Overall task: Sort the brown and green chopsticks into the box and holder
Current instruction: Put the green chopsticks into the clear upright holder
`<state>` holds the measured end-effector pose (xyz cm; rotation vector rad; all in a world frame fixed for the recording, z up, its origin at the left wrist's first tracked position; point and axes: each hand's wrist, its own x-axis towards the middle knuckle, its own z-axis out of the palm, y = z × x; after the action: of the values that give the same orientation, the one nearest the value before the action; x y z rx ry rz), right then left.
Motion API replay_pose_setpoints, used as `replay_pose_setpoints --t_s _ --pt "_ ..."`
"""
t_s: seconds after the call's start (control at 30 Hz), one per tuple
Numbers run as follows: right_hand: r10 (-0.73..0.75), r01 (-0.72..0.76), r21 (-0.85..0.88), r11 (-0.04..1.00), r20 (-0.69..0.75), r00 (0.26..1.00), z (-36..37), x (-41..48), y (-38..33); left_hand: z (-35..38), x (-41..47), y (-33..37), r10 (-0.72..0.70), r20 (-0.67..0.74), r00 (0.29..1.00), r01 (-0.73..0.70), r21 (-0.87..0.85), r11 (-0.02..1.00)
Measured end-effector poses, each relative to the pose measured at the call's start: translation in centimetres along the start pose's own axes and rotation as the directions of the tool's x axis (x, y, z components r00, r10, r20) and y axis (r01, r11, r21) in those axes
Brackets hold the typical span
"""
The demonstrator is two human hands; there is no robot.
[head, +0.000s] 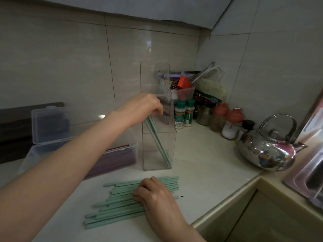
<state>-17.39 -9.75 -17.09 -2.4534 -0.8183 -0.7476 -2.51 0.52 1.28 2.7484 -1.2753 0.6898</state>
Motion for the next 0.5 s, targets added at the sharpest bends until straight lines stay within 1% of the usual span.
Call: replay_pose_setpoints --t_s 0.07,0.17,0.23,0.3,0.4,0.47,0.5 --pt "0.002 -0.002 -0.003 1.000 0.007 1.000 -0.1 0.0 0.0 -0.1 -0.3 0.2 0.011 -0.057 0.998 -0.011 -0.015 1.000" --pt "0.009 -0.009 -0.004 1.000 0.016 1.000 -0.2 0.0 -0.1 -1.1 -1.8 1.3 -0.017 -0.216 0.976 0.007 -0.046 0.999" --pt "0.025 -0.026 0.016 1.000 0.020 0.999 -0.6 0.0 -0.1 -2.0 -3.7 2.5 -0.081 -0.343 0.936 0.041 -0.123 0.992" --pt "0.064 -0.065 0.042 0.997 0.033 0.997 -1.4 0.1 0.1 -2.9 -6.6 3.9 -0.194 -0.426 0.884 0.085 -0.263 0.961" --pt "0.153 -0.156 0.099 0.983 0.032 0.988 -3.2 0.6 0.5 -3.0 -11.6 5.9 -0.346 -0.481 0.806 0.133 -0.423 0.896" --pt "0.216 -0.212 0.203 0.956 0.003 0.976 -4.6 1.5 0.7 -2.2 -14.9 6.9 -0.446 -0.461 0.767 0.165 -0.531 0.831" --pt "0.248 -0.231 0.270 0.935 -0.031 0.968 -5.5 2.3 0.6 -1.6 -16.3 7.1 -0.481 -0.438 0.760 0.191 -0.557 0.808"
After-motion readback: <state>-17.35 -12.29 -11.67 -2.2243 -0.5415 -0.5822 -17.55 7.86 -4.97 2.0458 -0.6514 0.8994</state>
